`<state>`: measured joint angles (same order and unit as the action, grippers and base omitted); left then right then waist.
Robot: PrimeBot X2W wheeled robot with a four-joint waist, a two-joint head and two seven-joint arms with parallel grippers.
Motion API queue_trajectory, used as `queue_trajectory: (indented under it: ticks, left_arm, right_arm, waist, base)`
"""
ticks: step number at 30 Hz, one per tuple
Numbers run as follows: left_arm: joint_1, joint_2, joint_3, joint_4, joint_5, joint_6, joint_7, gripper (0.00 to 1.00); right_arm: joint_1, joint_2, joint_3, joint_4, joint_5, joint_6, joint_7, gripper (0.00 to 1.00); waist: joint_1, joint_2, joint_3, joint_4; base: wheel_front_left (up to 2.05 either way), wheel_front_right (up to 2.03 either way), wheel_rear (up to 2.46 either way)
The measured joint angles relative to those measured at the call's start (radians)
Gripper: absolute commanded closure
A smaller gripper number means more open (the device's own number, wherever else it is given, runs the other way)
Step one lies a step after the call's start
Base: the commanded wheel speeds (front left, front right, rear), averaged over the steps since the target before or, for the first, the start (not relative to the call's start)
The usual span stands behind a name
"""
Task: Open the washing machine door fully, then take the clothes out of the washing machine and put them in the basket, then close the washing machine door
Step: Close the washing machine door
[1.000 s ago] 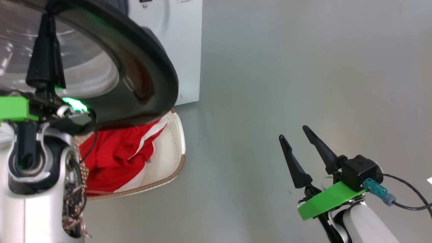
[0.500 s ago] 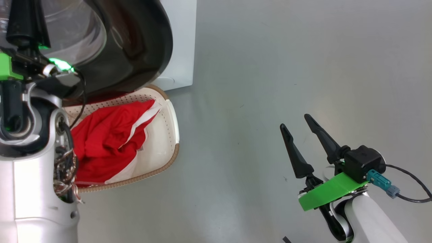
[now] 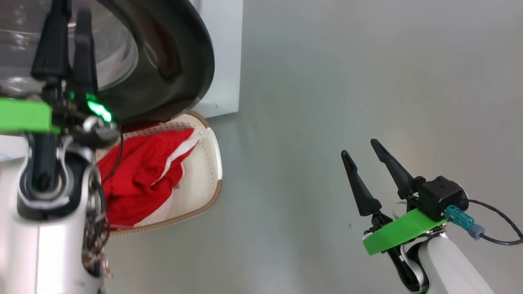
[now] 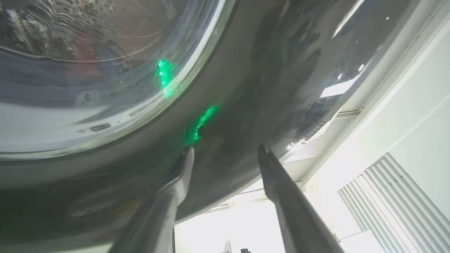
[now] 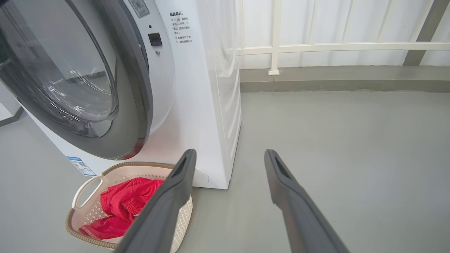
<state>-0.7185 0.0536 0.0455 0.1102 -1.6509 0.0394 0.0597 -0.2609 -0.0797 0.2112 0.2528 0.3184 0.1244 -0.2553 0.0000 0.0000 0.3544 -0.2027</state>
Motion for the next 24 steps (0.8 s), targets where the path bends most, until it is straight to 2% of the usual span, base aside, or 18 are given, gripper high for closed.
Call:
queue_trajectory:
  ticks: [9,16,21,22,24]
  left_arm:
    - [0.218,0.021,0.013,-0.114,0.029,0.009,-0.018,0.00]
    - [0.409,0.065,-0.025,-0.157,0.167,0.003,-0.055,0.00]
    - [0.532,0.137,-0.070,-0.162,0.382,-0.031,-0.140,0.00]
    - [0.573,0.155,-0.090,-0.162,0.471,-0.041,-0.185,0.00]
    - [0.611,0.160,-0.107,-0.161,0.544,-0.041,-0.232,0.00]
  right_arm:
    - [0.021,0.012,-0.008,0.017,0.047,0.000,0.000,0.00]
    - [0.040,0.016,-0.019,0.026,0.068,0.000,0.000,0.00]
    - [0.086,0.016,-0.028,0.035,0.068,0.000,0.000,0.00]
    - [0.100,0.016,-0.030,0.038,0.068,0.000,0.000,0.00]
    - [0.105,0.016,-0.031,0.039,0.068,0.000,0.000,0.00]
  waist:
    - [0.0000,0.0000,-0.073,0.029]
    - [0.0000,0.0000,-0.134,0.054]
    - [0.0000,0.0000,-0.181,0.068]
    - [0.0000,0.0000,-0.200,0.073]
    - [0.0000,0.0000,-0.218,0.078]
  base:
    - [0.00,0.00,0.00]
    - [0.00,0.00,0.00]
    - [0.00,0.00,0.00]
    - [0.00,0.00,0.00]
    - [0.00,0.00,0.00]
